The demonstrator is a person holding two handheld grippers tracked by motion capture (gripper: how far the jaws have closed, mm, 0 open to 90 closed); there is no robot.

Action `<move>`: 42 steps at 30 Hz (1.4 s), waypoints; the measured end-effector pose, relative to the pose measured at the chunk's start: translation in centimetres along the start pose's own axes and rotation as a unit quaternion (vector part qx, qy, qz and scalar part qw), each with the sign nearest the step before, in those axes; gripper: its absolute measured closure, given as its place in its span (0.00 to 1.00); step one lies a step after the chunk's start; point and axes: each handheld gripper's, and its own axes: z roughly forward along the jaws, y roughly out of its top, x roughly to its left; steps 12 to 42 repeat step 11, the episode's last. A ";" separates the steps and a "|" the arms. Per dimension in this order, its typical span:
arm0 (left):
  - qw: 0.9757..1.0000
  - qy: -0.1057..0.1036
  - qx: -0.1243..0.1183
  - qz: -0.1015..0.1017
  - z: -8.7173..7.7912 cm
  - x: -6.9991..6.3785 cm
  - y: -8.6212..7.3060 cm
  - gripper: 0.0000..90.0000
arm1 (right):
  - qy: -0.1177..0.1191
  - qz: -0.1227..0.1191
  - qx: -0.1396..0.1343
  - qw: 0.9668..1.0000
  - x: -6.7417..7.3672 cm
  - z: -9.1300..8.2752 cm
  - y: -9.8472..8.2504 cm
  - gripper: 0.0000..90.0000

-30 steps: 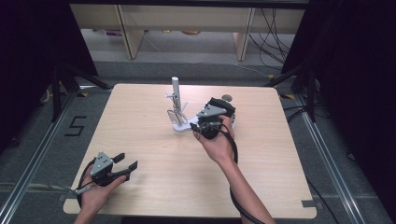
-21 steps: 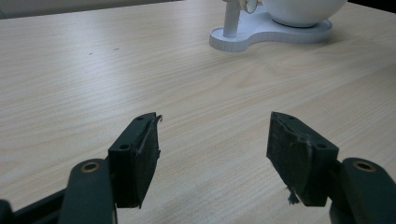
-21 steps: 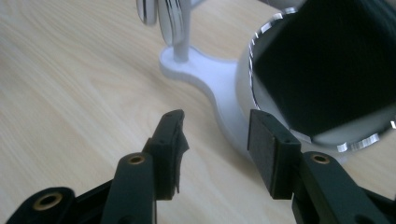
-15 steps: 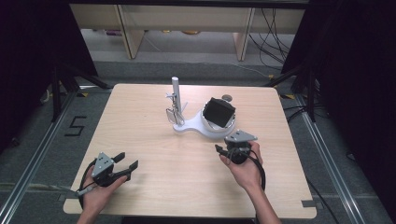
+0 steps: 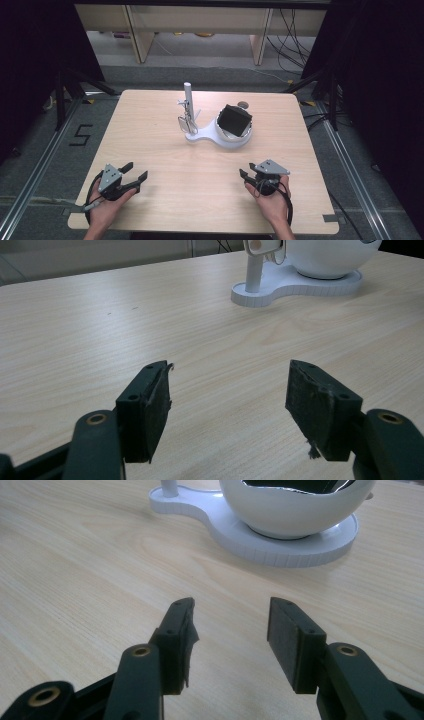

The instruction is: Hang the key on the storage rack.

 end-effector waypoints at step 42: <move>1.000 -0.003 -0.003 0.012 0.3 -0.1 -0.2 0.37 | -0.021 0.016 -0.043 0.999 -0.3 -0.8 -1.5 0.57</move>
